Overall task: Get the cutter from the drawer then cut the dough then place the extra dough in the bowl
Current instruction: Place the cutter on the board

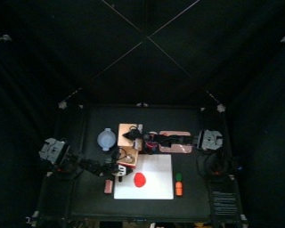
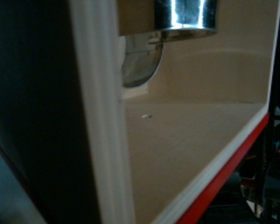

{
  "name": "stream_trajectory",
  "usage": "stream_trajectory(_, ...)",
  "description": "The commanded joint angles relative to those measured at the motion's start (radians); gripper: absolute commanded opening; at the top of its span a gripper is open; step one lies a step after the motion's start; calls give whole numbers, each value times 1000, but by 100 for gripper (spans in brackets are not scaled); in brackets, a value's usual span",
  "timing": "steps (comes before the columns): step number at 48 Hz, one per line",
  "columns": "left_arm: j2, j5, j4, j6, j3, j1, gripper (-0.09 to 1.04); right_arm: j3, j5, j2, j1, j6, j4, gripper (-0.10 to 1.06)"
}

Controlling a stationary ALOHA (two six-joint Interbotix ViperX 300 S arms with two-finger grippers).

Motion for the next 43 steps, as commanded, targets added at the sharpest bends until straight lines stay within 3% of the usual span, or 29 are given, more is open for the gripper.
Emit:
stream_trajectory(1,-12,-31,25,3,-6,5,78,8,23,3,-15,-2,2,-6)
stream_trajectory(30,-31,-63,57,2,-21,15,79,11,23,3,-15,-2,2,-6)
stream_trajectory(43,-124,118,60,2,34,-44,79,11,23,2,-14,3,3,-6)
